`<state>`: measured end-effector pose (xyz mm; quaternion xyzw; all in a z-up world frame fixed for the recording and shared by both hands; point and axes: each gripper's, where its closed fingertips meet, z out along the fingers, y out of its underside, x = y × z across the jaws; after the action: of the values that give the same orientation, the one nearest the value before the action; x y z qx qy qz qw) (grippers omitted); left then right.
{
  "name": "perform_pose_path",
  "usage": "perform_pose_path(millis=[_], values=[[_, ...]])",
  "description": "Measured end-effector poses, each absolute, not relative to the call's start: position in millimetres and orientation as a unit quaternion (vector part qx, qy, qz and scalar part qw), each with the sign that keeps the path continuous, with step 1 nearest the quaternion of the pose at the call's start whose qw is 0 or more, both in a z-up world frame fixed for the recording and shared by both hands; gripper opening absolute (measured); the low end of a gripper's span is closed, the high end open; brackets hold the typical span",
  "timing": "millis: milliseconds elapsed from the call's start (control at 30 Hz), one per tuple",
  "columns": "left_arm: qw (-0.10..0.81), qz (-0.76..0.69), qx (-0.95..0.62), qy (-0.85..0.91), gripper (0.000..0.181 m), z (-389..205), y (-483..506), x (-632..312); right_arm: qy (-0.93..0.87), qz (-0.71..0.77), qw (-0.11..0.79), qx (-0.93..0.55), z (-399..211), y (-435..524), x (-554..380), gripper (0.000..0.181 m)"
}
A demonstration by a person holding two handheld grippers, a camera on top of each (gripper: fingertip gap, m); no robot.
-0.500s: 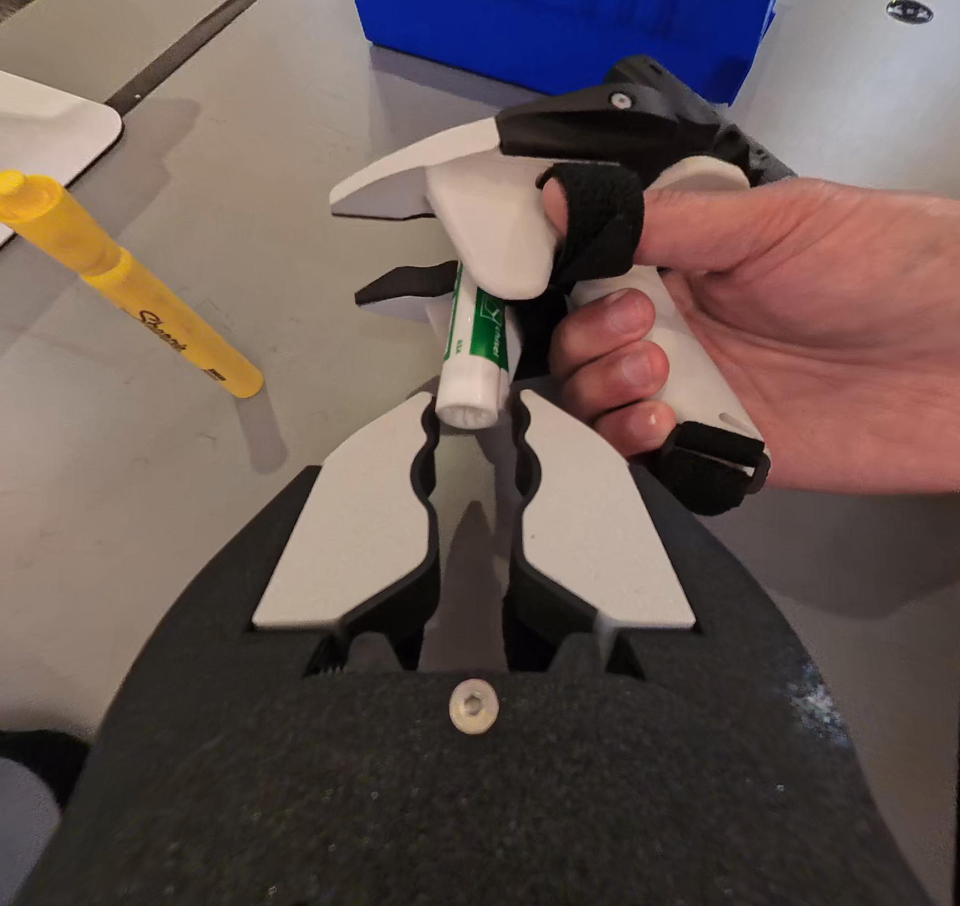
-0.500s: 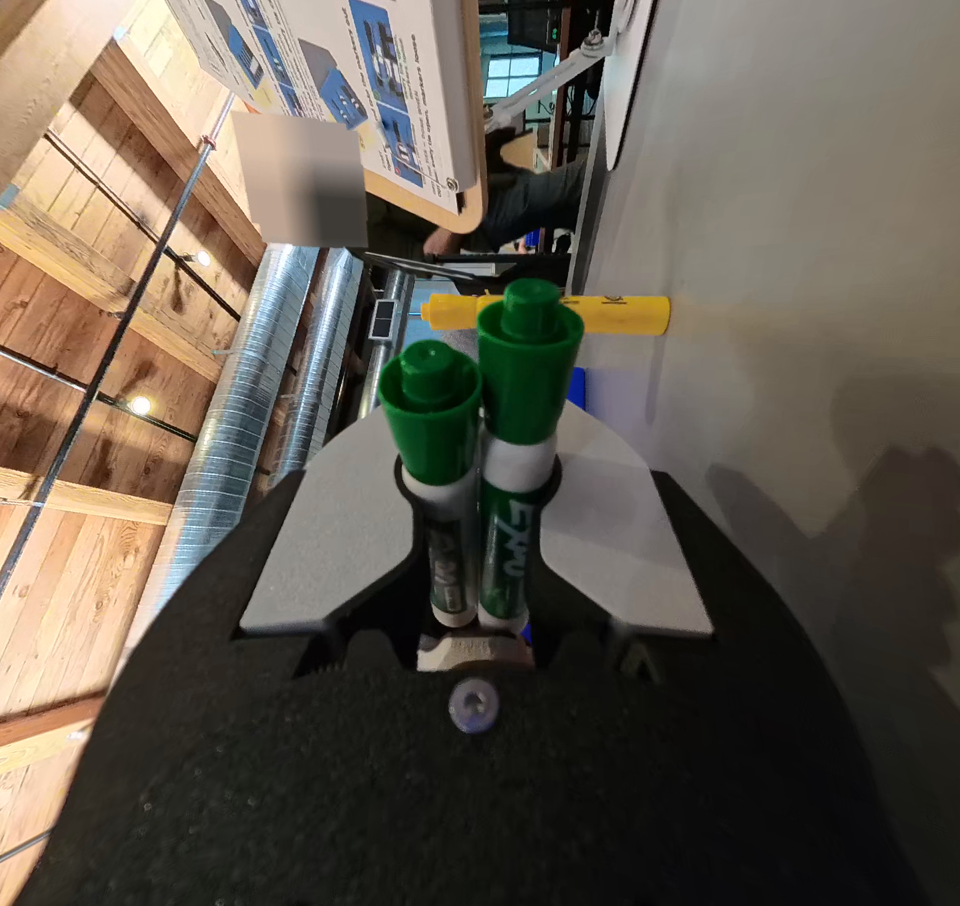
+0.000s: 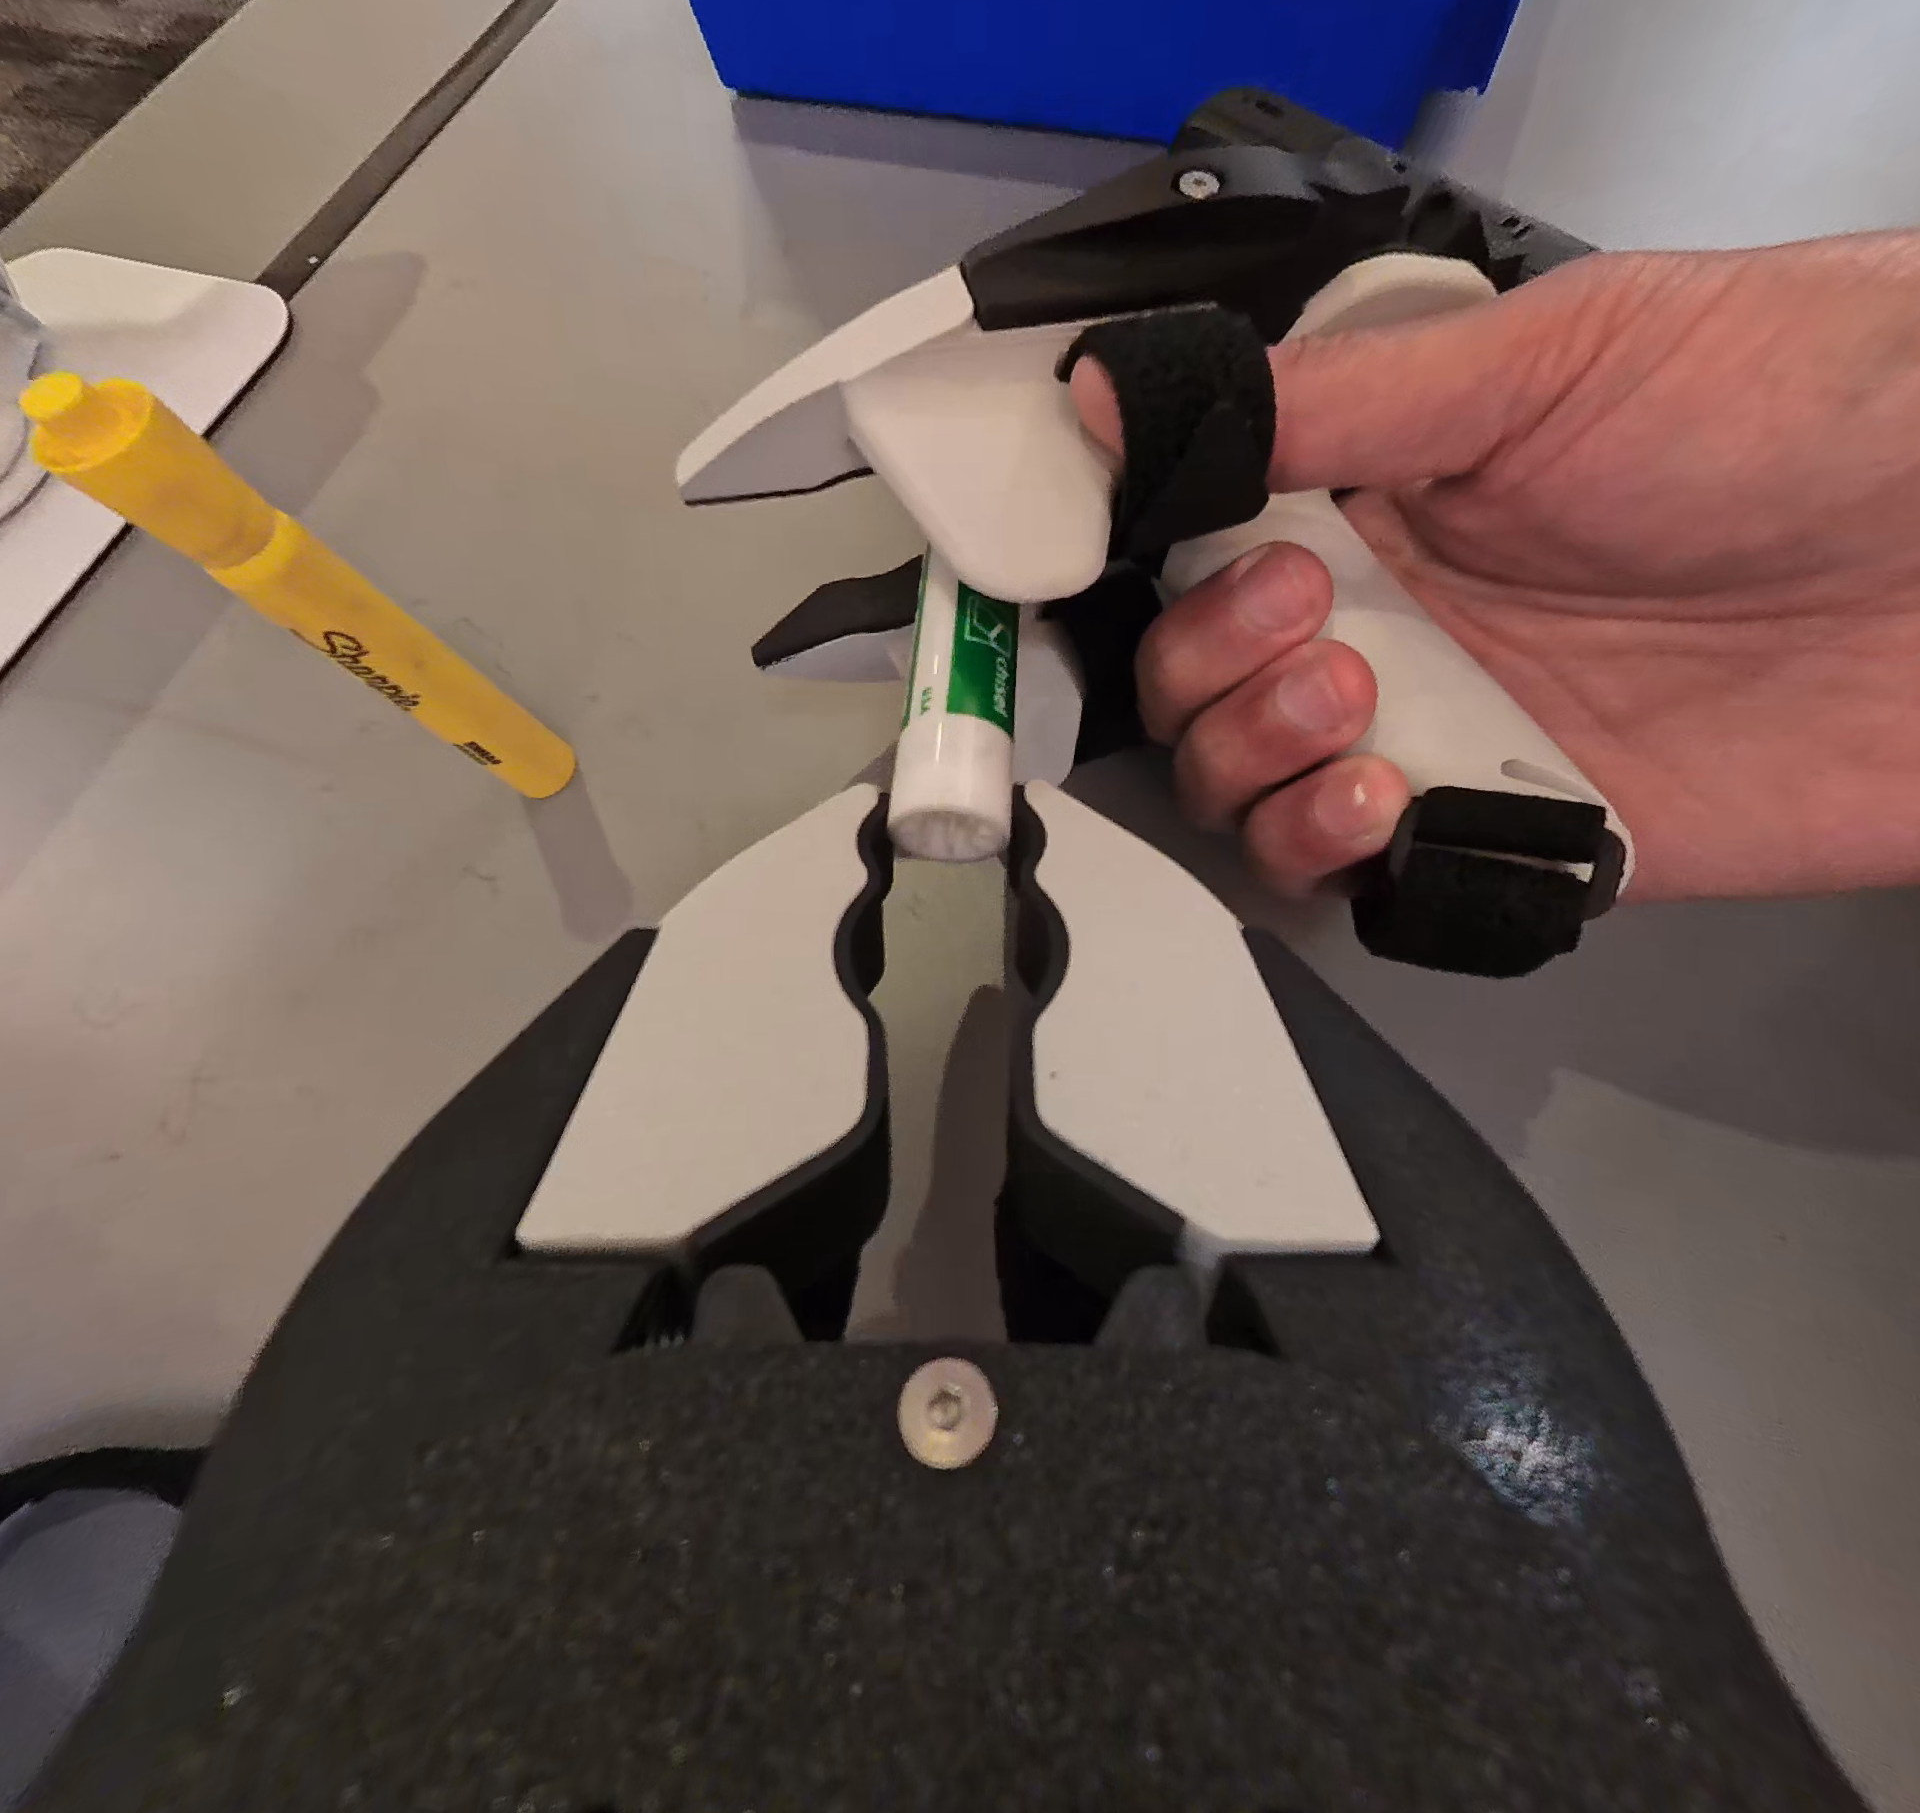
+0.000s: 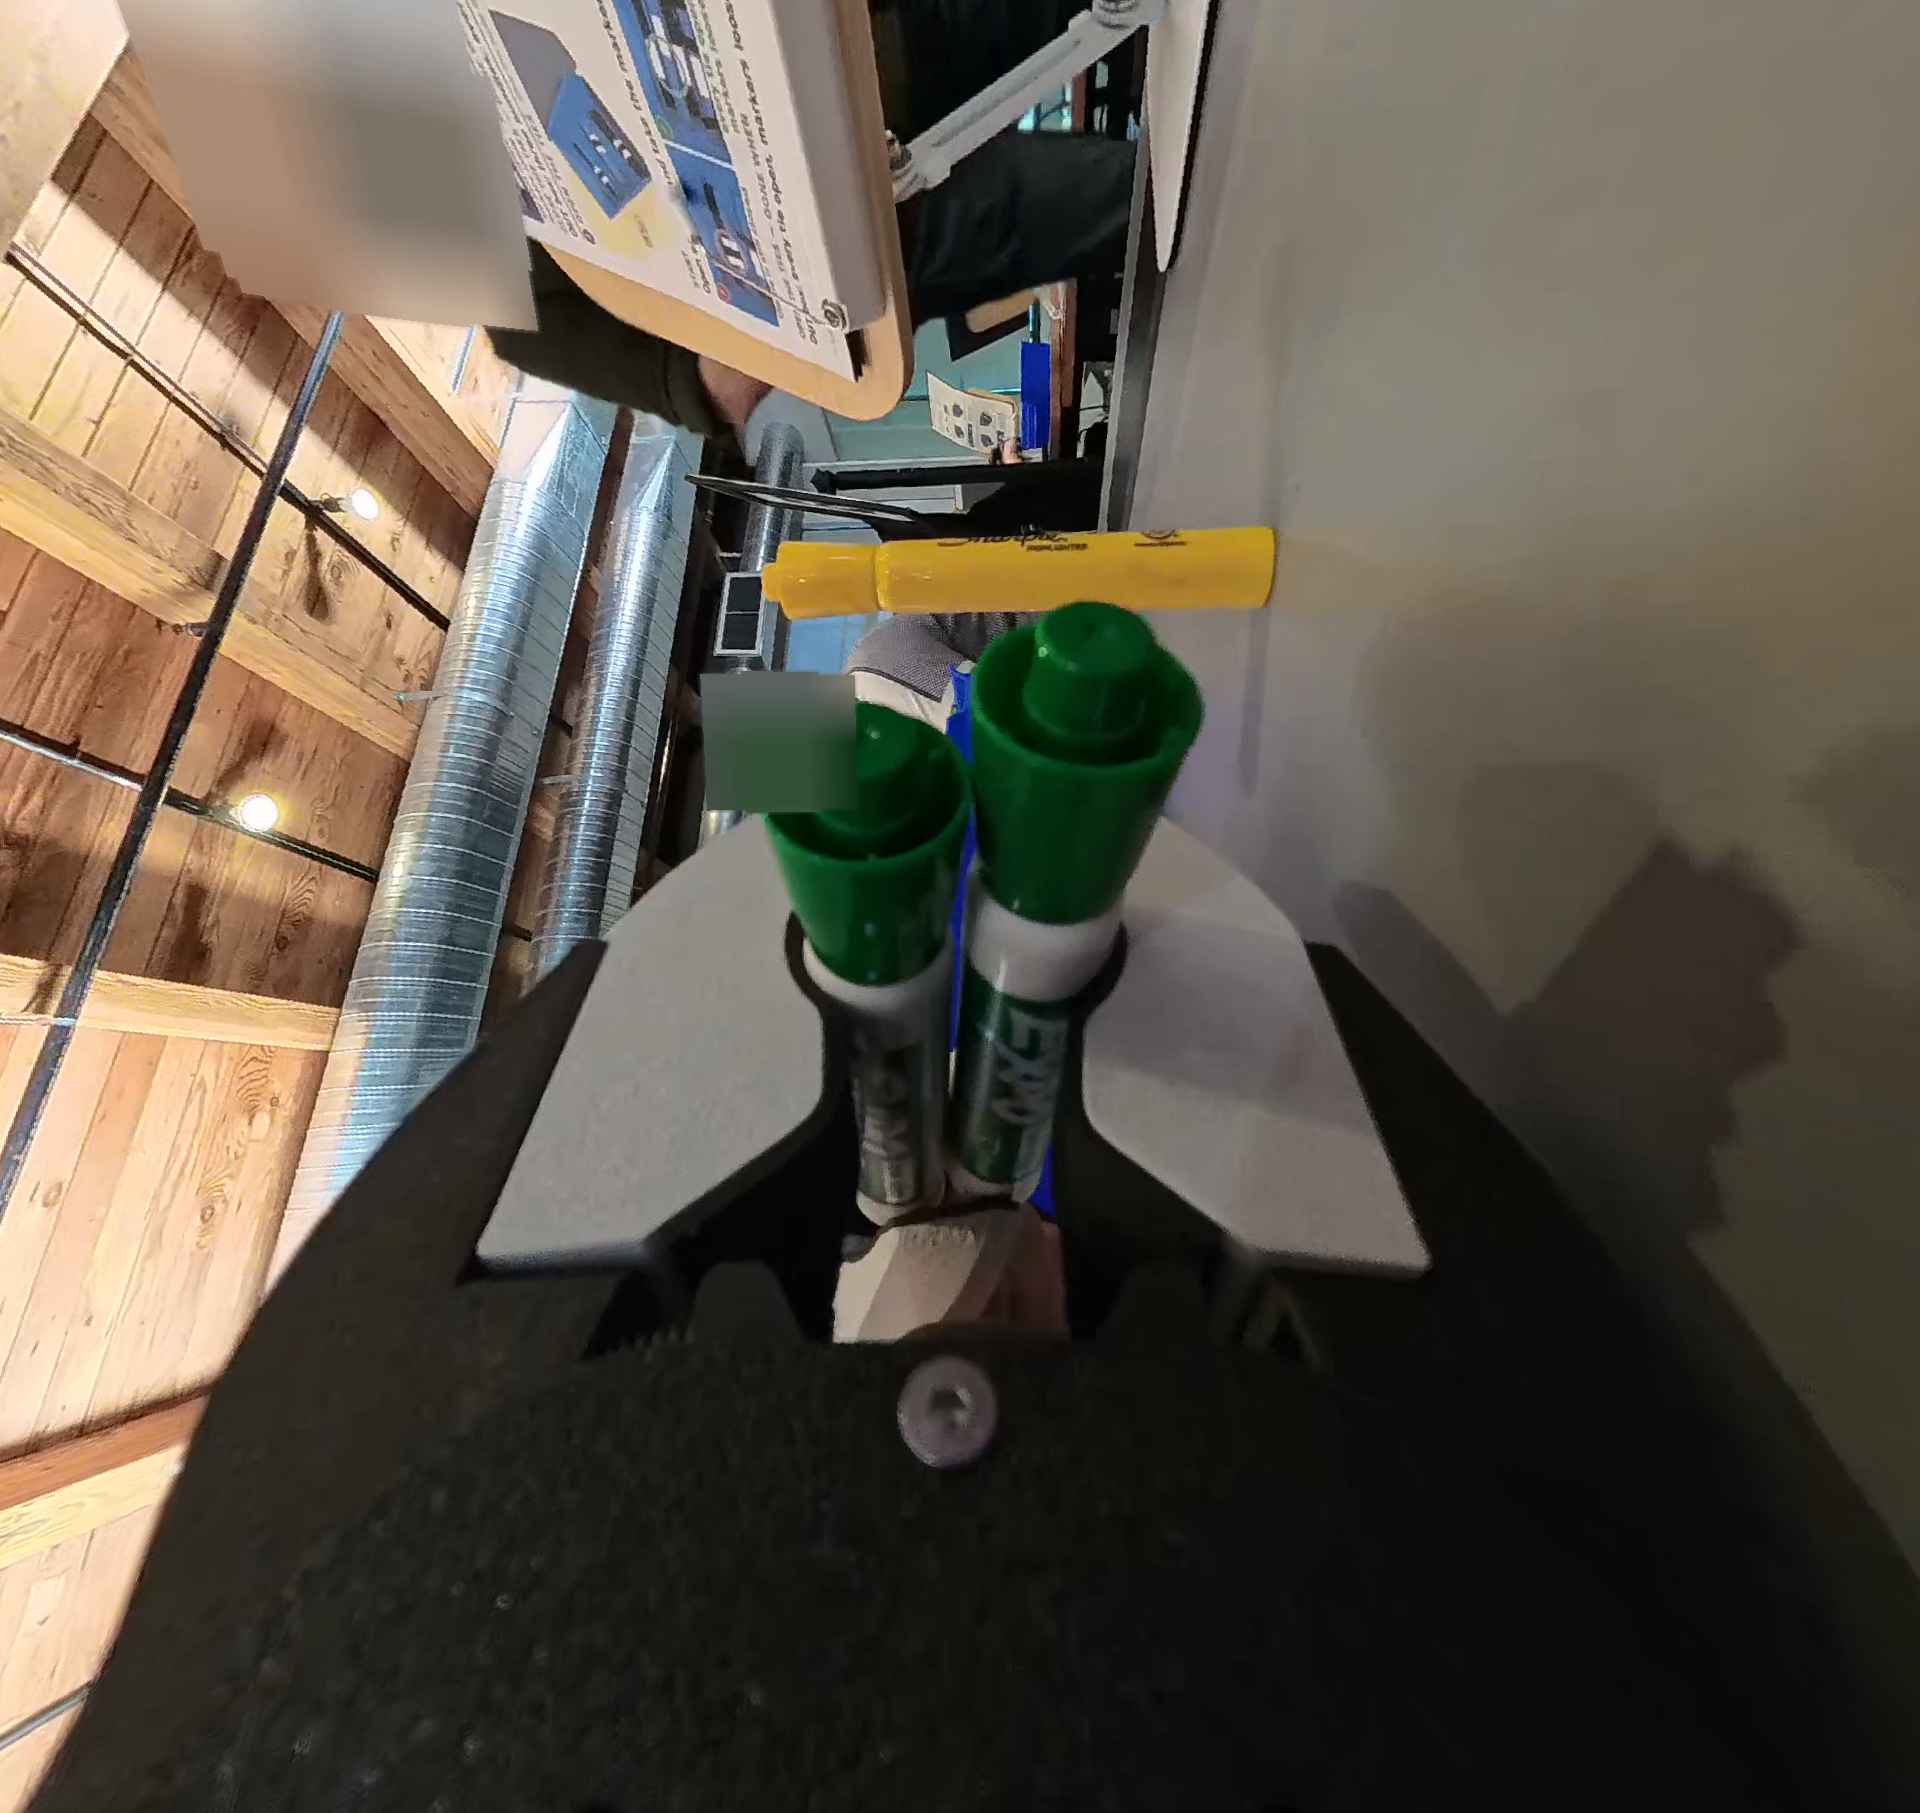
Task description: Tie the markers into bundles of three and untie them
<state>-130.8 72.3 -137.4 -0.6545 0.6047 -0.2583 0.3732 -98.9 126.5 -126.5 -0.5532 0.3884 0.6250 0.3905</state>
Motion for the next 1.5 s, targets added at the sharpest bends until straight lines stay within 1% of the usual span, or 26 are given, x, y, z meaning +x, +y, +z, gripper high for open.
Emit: perform_pose_path(millis=[200, 233, 300, 400, 500, 567, 667, 867, 1133, 1500], values=[[0.37, -0.28, -0.66, 0.591, 0.021, -132.4, 70.0, -136.1, 0.387, 0.618, 0.401, -0.555, -126.4, 128.9, -91.3, 0.041], [0.366, -0.287, -0.663, 0.586, 0.023, -131.1, 69.3, -137.5, 0.384, 0.617, 0.404, -0.555, -125.6, 129.3, -89.5, 0.042], [0.356, -0.302, -0.67, 0.577, 0.032, -129.3, 66.5, -140.7, 0.381, 0.618, 0.408, -0.553, -123.3, 129.9, -85.9, 0.042], [0.349, -0.323, -0.68, 0.558, 0.039, -124.9, 65.1, -147.7, 0.366, 0.623, 0.413, -0.554, -117.7, 129.8, -81.3, 0.042], [0.353, -0.339, -0.699, 0.522, 0.041, -118.7, 75.9, -155.4, 0.34, 0.629, 0.41, -0.566, -114.1, 127.1, -80.4, 0.042], [0.362, -0.322, -0.718, 0.499, 0.042, -120.4, 92.7, -161.6, 0.319, 0.638, 0.404, -0.573, -113.1, 124.3, -81.2, 0.042], [0.363, -0.294, -0.739, 0.487, 0.047, -128.5, 113.0, -165.7, 0.296, 0.647, 0.397, -0.58, -113.8, 120.4, -79.4, 0.042], [0.356, -0.297, -0.747, 0.477, 0.046, -136.0, 118.2, -155.8, 0.266, 0.667, 0.38, -0.582, -115.1, 112.9, -78.3, 0.042], [0.356, -0.288, -0.747, 0.483, 0.045, -142.0, 100.9, -158.1, 0.259, 0.669, 0.389, -0.578, -115.6, 107.8, -73.3, 0.042], [0.357, -0.3, -0.744, 0.479, 0.045, -135.5, 95.6, -161.9, 0.177, 0.616, 0.461, -0.614, -96.0, 109.1, -67.7, 0.042]])
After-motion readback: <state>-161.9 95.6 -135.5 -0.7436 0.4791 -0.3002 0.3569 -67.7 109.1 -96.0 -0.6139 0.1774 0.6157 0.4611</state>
